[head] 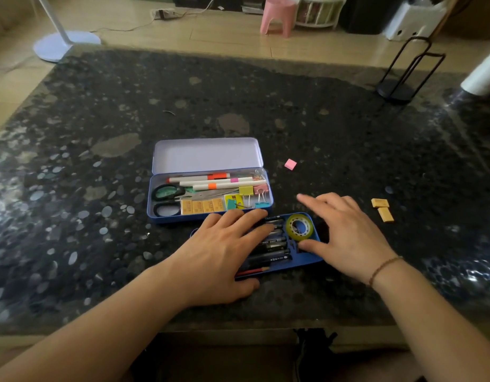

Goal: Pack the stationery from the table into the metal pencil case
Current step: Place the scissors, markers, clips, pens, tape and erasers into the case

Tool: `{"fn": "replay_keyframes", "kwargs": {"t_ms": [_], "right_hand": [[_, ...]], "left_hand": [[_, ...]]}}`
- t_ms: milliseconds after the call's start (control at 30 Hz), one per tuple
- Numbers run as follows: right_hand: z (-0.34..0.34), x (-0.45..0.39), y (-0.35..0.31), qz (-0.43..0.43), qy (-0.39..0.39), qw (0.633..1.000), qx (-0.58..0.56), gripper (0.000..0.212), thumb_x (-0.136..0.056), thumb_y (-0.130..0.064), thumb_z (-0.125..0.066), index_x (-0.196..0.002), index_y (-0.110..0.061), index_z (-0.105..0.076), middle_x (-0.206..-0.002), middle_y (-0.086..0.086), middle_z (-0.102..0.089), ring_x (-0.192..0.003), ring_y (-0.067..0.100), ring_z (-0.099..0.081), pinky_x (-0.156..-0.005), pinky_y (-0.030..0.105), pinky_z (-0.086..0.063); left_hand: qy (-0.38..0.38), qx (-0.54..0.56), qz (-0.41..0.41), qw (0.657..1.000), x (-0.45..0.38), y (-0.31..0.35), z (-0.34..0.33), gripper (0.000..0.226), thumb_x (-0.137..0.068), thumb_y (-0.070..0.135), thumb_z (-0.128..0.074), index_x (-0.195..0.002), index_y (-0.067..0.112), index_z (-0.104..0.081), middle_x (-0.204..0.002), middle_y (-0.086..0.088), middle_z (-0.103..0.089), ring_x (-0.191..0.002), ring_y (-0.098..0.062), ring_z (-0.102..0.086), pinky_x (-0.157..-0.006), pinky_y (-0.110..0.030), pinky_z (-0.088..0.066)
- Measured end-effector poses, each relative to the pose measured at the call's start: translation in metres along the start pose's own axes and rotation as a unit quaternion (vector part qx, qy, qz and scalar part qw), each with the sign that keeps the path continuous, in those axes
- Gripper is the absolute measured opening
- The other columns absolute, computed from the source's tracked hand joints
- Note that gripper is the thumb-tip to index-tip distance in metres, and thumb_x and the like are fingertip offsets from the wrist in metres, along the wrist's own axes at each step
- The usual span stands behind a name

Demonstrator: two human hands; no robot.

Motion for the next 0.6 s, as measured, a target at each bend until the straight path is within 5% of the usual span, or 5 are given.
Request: {"fn": "replay_keyframes", "kwargs": {"t_ms": [167,267,367,500,600], "right_hand": [[0.023,0.007,0.068,-0.200,0.192,0.959,-0.060,0.058,-0.072,-0.039,-0.077,-0.124,-0.024,-0.056,-0.114,0.003,-0.057,-0.107,0.023,-0.053,-0.089,0.037,-0.045],[0.015,0.007,0.093,-0.320,0.132,0.935,-0.075,0.055,-0.073,-0.037,-0.078,-0.119,-0.018,-0.055,-0.103,0.004,-0.061,-0.091,0.019,-0.055,-0.074,0.031,-0.044],[0.011,0.009,0.092,-0.325,0.133,0.931,-0.097,0.034,-0.080,-0.023,-0.073,-0.112,-0.016,-0.061,-0.084,-0.001,-0.065,-0.077,0.013,-0.056,-0.070,0.026,-0.040],[0.019,0.016,0.064,-0.224,0.157,0.956,-0.103,0.016,-0.086,-0.010,-0.064,-0.093,-0.024,-0.067,-0.091,0.000,-0.070,-0.079,0.011,-0.059,-0.075,0.025,-0.046],[0.015,0.024,0.024,-0.101,0.051,0.965,-0.238,0.022,-0.086,-0.013,-0.065,-0.087,-0.035,-0.067,-0.088,-0.015,-0.068,-0.079,0.001,-0.063,-0.074,0.024,-0.052]], "left_hand": [[-0.006,0.016,-0.021,1.000,-0.003,0.005,-0.005,0.085,-0.084,0.070,-0.043,-0.150,0.034,-0.005,-0.160,0.012,0.002,-0.145,-0.012,0.001,-0.115,-0.034,-0.004],[-0.002,0.009,-0.027,1.000,-0.005,0.007,-0.007,0.082,-0.086,0.065,-0.046,-0.150,0.033,-0.007,-0.160,0.011,-0.002,-0.144,-0.013,-0.005,-0.115,-0.033,-0.008],[-0.002,-0.001,-0.029,1.000,-0.008,0.008,-0.009,0.078,-0.085,0.060,-0.049,-0.149,0.032,-0.015,-0.158,0.009,-0.013,-0.142,-0.016,-0.013,-0.113,-0.036,-0.016],[-0.001,-0.004,-0.024,1.000,-0.010,0.009,-0.008,0.072,-0.086,0.056,-0.050,-0.147,0.032,-0.022,-0.156,0.008,-0.021,-0.140,-0.018,-0.020,-0.111,-0.039,-0.023],[-0.002,-0.004,-0.023,1.000,-0.011,0.010,-0.008,0.072,-0.087,0.056,-0.050,-0.148,0.032,-0.020,-0.156,0.009,-0.018,-0.140,-0.017,-0.018,-0.112,-0.039,-0.021]]}}
Point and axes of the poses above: each hand's wrist, its own x-axis away from the middle knuckle, its own z-axis out of the back of the hand, y = z × x, the point moved 2 cm from there along -x, towards the middle knuckle
